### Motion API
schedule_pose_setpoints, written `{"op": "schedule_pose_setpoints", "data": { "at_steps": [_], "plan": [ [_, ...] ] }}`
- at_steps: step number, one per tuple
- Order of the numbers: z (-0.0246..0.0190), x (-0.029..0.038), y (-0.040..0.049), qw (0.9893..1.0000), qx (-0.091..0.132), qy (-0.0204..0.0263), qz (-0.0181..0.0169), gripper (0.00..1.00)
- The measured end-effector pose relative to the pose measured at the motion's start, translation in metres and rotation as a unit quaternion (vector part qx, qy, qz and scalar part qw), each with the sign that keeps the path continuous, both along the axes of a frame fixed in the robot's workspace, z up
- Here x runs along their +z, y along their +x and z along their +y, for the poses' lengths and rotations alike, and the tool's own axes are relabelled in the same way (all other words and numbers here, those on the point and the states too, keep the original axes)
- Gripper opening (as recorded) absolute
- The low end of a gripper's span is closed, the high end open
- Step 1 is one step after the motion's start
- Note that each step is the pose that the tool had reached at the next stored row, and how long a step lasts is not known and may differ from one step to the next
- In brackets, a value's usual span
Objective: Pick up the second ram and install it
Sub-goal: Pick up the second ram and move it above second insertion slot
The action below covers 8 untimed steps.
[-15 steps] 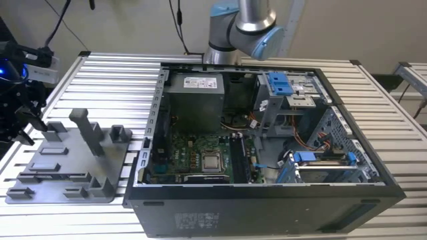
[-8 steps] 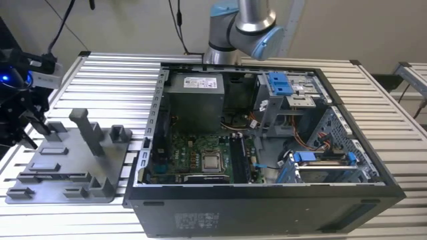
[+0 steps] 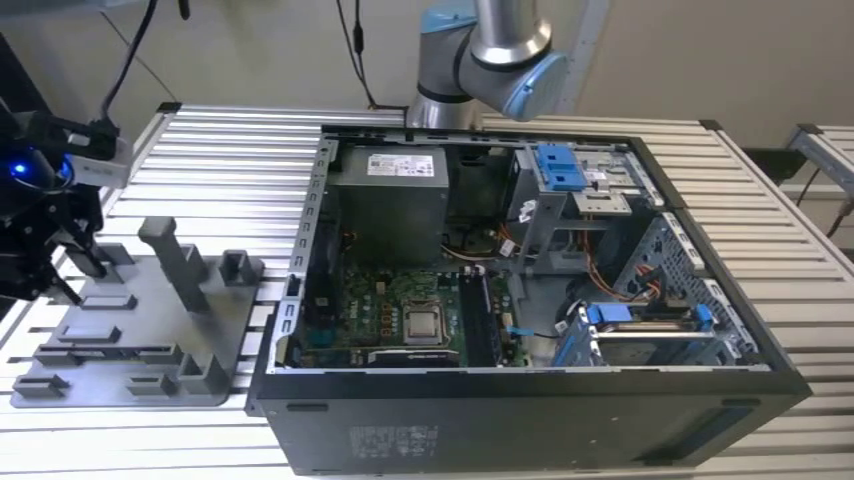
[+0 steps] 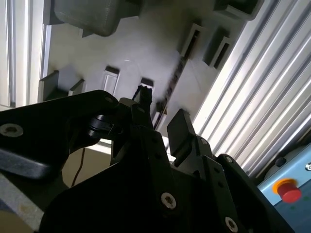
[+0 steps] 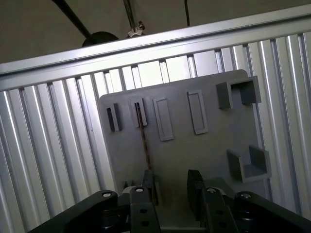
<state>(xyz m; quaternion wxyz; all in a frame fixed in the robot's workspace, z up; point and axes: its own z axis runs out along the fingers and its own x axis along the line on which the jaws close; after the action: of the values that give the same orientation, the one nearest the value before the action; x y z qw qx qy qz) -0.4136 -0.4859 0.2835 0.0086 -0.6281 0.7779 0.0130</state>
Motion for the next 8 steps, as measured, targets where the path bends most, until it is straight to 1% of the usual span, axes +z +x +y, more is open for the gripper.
{"op": "schedule_pose_setpoints", "data": {
  "at_steps": [8],
  "plan": [
    [0.0000,-0.0110,0.0000,1.0000,0.000,-0.0006,0.0000,0.42]
  ]
}}
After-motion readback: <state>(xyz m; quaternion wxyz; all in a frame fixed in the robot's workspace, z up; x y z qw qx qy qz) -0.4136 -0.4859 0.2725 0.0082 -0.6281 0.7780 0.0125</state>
